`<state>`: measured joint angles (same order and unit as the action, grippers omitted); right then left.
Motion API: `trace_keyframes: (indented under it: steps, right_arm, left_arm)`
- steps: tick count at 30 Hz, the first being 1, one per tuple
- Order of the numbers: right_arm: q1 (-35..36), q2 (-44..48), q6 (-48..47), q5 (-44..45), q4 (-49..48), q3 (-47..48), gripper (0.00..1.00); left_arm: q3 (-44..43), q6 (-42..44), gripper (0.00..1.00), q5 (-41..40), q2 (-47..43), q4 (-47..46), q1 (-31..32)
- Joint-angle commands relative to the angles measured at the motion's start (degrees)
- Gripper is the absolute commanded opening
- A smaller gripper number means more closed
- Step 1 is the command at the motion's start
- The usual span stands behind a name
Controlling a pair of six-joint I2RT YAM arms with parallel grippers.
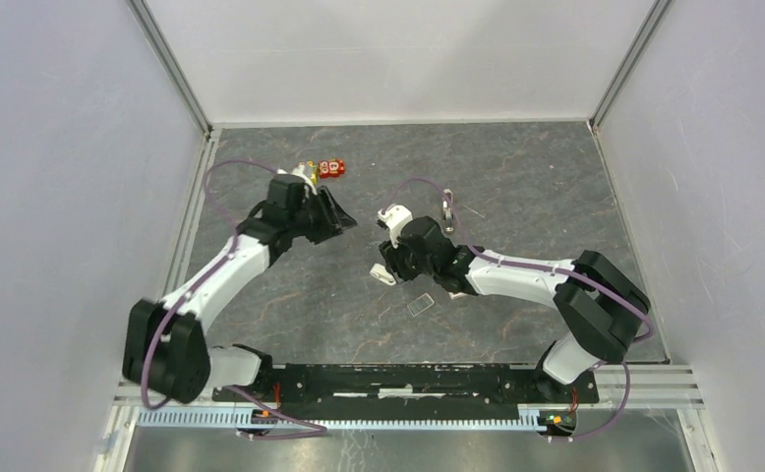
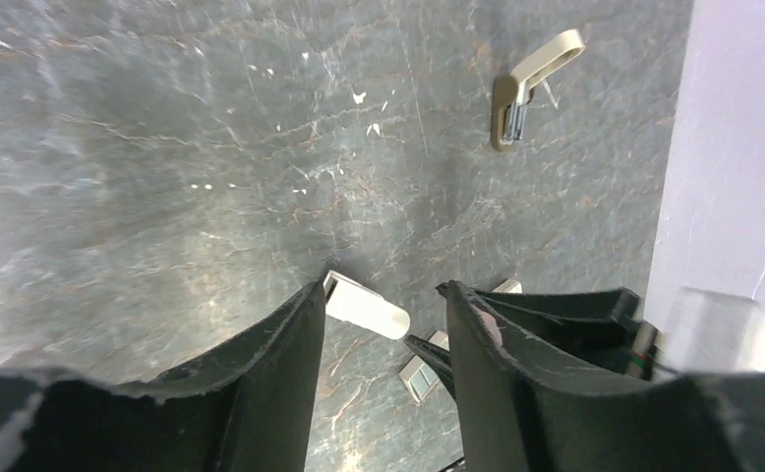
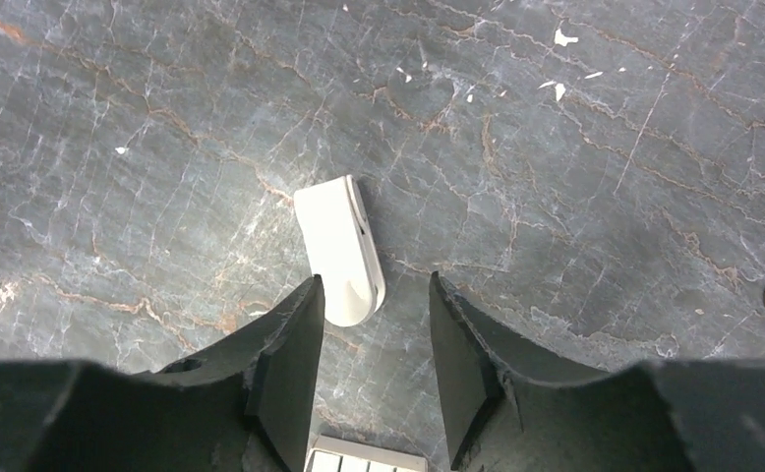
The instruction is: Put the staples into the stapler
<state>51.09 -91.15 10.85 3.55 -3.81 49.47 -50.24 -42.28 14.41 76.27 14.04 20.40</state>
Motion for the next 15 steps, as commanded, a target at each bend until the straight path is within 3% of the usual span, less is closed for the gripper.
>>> trace_keyframes:
  steps: [1, 7, 15]
  right_arm:
    - [1.47, 0.28, -2.99, -1.12, 3.72, 3.93, 0.51]
    - [3.32, -3.8, -7.84, 1.89, 10.09, 8.82, 0.48]
    - [3.94, -9.74, -10.36, 1.49, 13.15, 13.4, 0.53]
  left_arm:
    - [-1.14, 7.56, 0.59, -4.19, -9.84, 8.58, -1.96]
    - [-0.95, 14.08, 0.62, -6.63, -21.24, 15.96, -2.0]
    - [4.76, 17.9, 0.63, -8.77, -32.05, 18.77, -1.99]
